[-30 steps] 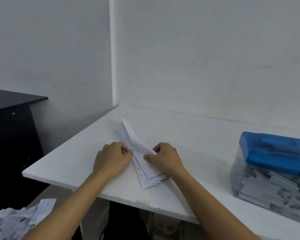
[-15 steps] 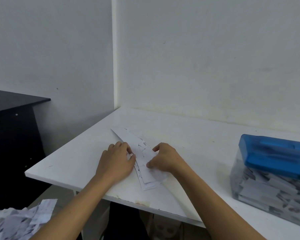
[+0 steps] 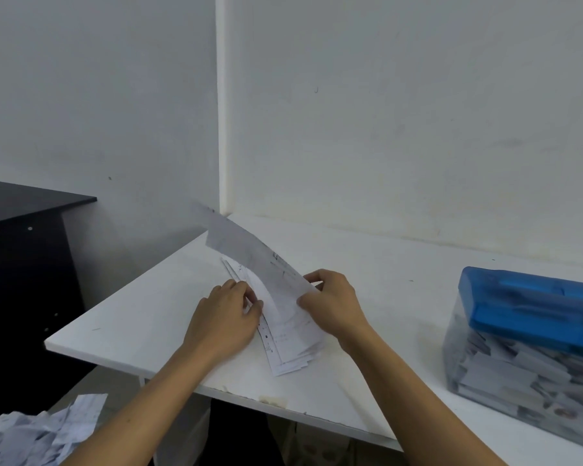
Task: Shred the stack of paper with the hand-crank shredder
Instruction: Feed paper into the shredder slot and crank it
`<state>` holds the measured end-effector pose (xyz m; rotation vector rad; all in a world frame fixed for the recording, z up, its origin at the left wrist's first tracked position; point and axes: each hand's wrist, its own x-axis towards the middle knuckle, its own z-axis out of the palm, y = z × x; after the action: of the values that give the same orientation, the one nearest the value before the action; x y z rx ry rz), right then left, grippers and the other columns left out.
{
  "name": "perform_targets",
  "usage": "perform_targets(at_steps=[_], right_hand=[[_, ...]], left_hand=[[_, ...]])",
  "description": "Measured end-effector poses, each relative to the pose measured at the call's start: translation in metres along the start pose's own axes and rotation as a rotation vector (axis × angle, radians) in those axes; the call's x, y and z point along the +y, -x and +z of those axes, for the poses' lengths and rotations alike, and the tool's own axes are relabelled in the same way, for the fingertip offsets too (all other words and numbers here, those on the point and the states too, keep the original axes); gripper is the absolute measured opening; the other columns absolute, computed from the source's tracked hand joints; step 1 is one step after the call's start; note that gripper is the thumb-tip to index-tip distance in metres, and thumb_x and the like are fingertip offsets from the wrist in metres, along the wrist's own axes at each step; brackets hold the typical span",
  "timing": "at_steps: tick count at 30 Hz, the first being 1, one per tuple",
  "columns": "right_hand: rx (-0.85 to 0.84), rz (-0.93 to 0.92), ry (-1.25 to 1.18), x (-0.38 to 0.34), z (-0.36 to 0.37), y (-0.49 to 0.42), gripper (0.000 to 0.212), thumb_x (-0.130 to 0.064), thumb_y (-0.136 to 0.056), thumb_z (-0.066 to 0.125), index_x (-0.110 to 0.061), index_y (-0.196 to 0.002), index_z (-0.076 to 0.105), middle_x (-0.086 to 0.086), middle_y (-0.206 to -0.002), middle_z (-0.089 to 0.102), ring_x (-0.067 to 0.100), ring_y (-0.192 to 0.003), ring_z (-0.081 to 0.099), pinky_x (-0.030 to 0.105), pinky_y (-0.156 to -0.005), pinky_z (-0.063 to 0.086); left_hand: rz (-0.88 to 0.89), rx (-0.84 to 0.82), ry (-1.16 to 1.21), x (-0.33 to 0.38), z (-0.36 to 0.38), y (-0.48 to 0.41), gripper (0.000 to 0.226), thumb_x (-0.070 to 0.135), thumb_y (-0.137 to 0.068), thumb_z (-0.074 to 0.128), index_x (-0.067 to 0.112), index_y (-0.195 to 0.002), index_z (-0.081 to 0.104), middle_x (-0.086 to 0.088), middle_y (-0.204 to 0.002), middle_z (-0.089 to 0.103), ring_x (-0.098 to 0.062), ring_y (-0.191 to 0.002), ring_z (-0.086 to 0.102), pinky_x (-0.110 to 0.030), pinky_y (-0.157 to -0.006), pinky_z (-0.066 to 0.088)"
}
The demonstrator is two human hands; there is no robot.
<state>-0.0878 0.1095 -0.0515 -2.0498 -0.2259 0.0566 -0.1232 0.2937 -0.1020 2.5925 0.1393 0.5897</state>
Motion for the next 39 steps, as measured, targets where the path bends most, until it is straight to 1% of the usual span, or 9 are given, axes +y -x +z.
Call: perform_targets(at_steps=[6,9,12,16,21,25,31,34,39], right_hand=[[-0.063,0.115,-0.263,0.012,-0.005,-0.008,0.03,0.0,-0.087,0.065,-0.007,-0.116,0.065,0.013,-0.112,0.069,0.031,-0.097,0.069,0.045,-0.085,0.06],[-0.177,0.194,-0.586,0.017,-0.005,-0.006,0.035,0.008,-0.09,0.061,0.002,-0.124,0.061,0.019,-0.116,0.07,0.031,-0.096,0.07,0.034,-0.072,0.06],[-0.206,0.215,-0.725,0.015,-0.001,-0.004,0.036,0.009,-0.089,0.06,0.003,-0.125,0.06,0.02,-0.116,0.071,0.031,-0.094,0.07,0.032,-0.066,0.058],[-0.195,0.215,-0.733,0.016,0.006,-0.006,0.036,0.007,-0.087,0.062,0.002,-0.123,0.062,0.021,-0.115,0.072,0.035,-0.099,0.071,0.035,-0.072,0.06],[-0.095,0.214,-0.552,0.021,0.005,-0.008,0.031,0.002,-0.087,0.06,0.0,-0.118,0.058,0.021,-0.106,0.071,0.034,-0.088,0.073,0.046,-0.079,0.062],[-0.044,0.208,-0.322,0.02,-0.003,-0.001,0.031,-0.008,-0.085,0.065,-0.011,-0.113,0.052,0.015,-0.097,0.072,0.021,-0.06,0.067,0.03,-0.055,0.055],[-0.096,0.192,-0.18,0.011,-0.009,0.004,0.038,-0.012,-0.088,0.068,-0.014,-0.12,0.047,0.011,-0.098,0.072,0.013,-0.056,0.063,0.018,-0.043,0.042],[-0.098,0.204,-0.212,0.011,-0.013,0.008,0.038,-0.008,-0.091,0.063,-0.011,-0.126,0.049,0.01,-0.09,0.074,0.012,-0.055,0.061,0.015,-0.039,0.037],[0.024,0.153,-0.461,0.013,-0.016,0.002,0.036,-0.008,-0.097,0.053,-0.015,-0.132,0.056,0.006,-0.109,0.071,0.011,-0.066,0.072,0.027,-0.061,0.046]], left_hand=[[-0.052,-0.009,0.1,0.001,-0.003,0.0,0.014,0.038,-0.1,0.056,0.027,-0.095,0.063,0.014,-0.096,0.056,-0.005,-0.091,0.053,-0.03,-0.079,0.043],[-0.134,-0.027,0.255,0.013,-0.007,0.004,0.037,0.045,-0.103,0.05,0.022,-0.088,0.074,0.006,-0.087,0.067,-0.007,-0.08,0.061,-0.033,-0.077,0.052],[-0.249,-0.122,0.348,0.035,-0.014,0.004,0.055,0.055,-0.103,0.043,0.025,-0.073,0.078,-0.001,-0.076,0.071,-0.013,-0.073,0.064,-0.029,-0.067,0.047],[-0.418,-0.205,0.536,0.053,-0.022,-0.005,0.064,0.058,-0.101,0.045,0.008,-0.072,0.072,-0.008,-0.078,0.076,-0.016,-0.063,0.06,-0.03,-0.058,0.043],[-0.484,-0.248,0.613,0.044,-0.027,-0.005,0.026,0.028,-0.098,0.064,0.004,-0.098,0.074,-0.003,-0.076,0.073,-0.013,-0.059,0.063,-0.024,-0.053,0.041],[-0.578,-0.103,0.739,0.032,-0.037,-0.011,0.019,0.021,-0.103,0.057,0.005,-0.103,0.068,-0.007,-0.082,0.066,-0.019,-0.069,0.06,-0.023,-0.043,0.048],[-0.572,0.148,0.953,0.026,-0.049,-0.023,0.022,0.018,-0.108,0.046,0.003,-0.109,0.062,-0.009,-0.093,0.066,-0.026,-0.079,0.067,-0.025,-0.043,0.054],[-0.554,0.143,0.969,0.029,-0.051,-0.025,0.021,0.016,-0.108,0.045,0.007,-0.104,0.063,-0.009,-0.099,0.069,-0.024,-0.083,0.067,-0.03,-0.048,0.059],[-0.544,-0.041,0.871,0.037,-0.039,-0.013,0.022,0.013,-0.108,0.046,0.011,-0.097,0.066,-0.012,-0.093,0.072,-0.028,-0.082,0.07,-0.035,-0.053,0.06]])
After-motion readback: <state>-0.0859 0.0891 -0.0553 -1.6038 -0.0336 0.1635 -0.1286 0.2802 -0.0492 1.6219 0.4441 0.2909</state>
